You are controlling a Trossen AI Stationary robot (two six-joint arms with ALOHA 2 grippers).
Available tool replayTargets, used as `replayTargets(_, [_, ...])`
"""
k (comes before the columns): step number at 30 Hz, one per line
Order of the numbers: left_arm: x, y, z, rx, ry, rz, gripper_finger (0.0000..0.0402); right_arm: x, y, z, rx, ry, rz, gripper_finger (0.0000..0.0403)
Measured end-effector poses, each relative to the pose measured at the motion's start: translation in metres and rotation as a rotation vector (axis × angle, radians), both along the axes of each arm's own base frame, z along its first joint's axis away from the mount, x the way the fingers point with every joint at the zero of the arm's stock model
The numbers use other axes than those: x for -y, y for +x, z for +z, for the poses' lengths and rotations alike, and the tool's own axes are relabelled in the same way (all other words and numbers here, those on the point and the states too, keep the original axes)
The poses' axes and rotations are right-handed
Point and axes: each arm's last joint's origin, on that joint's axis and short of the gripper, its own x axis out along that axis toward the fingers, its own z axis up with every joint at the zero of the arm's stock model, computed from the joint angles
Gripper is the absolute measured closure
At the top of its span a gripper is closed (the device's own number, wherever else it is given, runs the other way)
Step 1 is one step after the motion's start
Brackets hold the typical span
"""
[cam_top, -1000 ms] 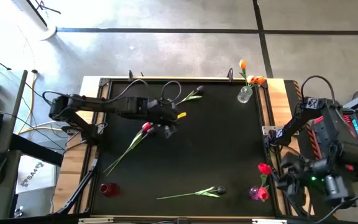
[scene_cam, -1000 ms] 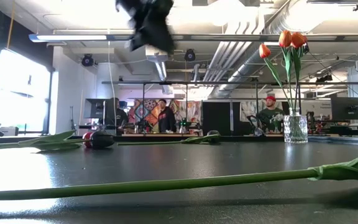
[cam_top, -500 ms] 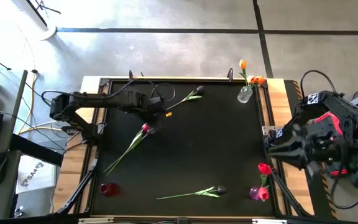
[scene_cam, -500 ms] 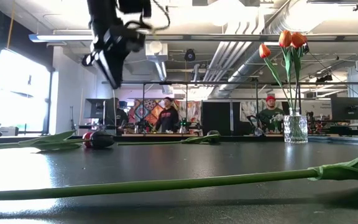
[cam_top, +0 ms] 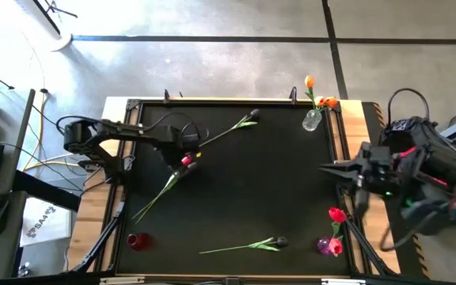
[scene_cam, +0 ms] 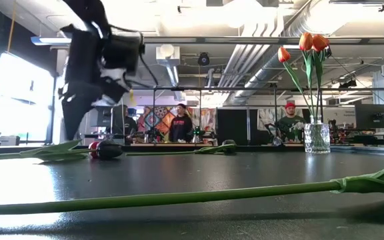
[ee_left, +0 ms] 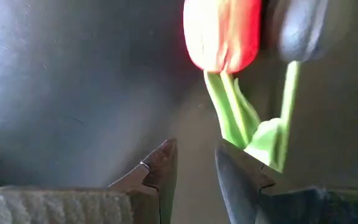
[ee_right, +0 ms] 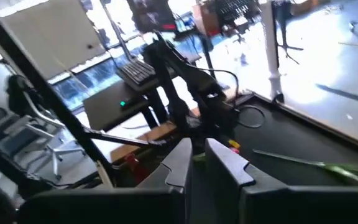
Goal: Sort flowers into vase by color
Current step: Put the red tulip into the violet flower vase
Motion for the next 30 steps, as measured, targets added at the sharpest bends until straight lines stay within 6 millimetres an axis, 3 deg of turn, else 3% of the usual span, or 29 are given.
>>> replayTargets(10, [0.007,-0.018,-0.03,-0.006,-0.073,0.005,0.0302,0.011,0.031,-0.001,-0.09,0.011,-0.023,0.0372])
replayTargets(23, [0.006,-0.014,0.005,0.3,0.018,0.044,0.0283,0.022,0.044,-0.002,-0.145,0.009,-0.025,0.0372])
replayTargets(27, [0.004,-0.014,0.005,0.305,0.055,0.055,0.0255,0.022,0.044,-0.002,-0.145,0.01,-0.024,0.0372])
replayTargets(30, [0.004,-0.016,-0.006,0.27,0.068,0.046,0.024,0.022,0.044,-0.002,-0.14,0.019,-0.021,0.0372])
